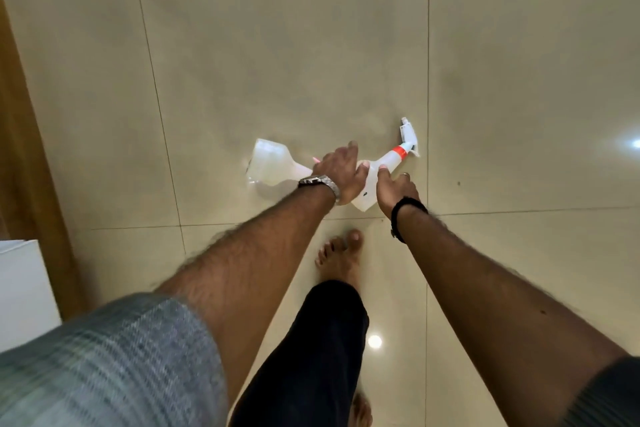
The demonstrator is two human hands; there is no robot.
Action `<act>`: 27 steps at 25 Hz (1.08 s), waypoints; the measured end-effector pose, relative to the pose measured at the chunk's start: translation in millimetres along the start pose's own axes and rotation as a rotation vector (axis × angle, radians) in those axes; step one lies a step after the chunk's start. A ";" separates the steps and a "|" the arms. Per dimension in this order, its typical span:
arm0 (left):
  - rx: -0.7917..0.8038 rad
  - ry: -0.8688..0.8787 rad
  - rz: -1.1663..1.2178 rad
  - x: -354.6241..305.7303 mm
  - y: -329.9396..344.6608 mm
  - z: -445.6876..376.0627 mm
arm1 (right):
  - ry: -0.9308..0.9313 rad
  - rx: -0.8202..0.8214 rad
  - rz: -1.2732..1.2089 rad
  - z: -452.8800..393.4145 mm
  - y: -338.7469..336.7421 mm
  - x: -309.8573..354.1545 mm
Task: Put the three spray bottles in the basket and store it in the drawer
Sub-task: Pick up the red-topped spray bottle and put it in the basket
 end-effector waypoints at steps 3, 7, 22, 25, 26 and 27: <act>0.069 -0.044 0.095 6.3 24.5 -19.9 | 0.187 0.121 -0.263 -14.9 32.4 -8.3; 0.119 -0.134 0.201 9.8 40.3 -19.2 | 0.221 0.222 -0.476 -12.7 51.3 -3.0; -0.298 -0.188 0.575 -34.6 -142.6 210.7 | -0.471 0.078 -0.173 242.3 -111.7 95.7; -0.398 -0.193 0.673 -46.9 -174.0 274.6 | -0.608 0.050 -0.086 312.6 -142.9 109.6; -0.416 -0.204 0.699 -50.1 -180.4 290.3 | -0.648 0.037 -0.062 329.9 -149.6 111.2; -0.441 -0.208 0.716 -54.1 -189.6 315.2 | -0.699 0.024 -0.040 356.5 -160.7 112.0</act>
Point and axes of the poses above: each hand's wrist, its own z-axis away from the middle knuckle, its own y-axis out of the palm, x = y × z, the point moved 9 cm from there along -z, towards the middle knuckle, and after that the axes turned 6 degrees about -x, right-handed, at the moved point
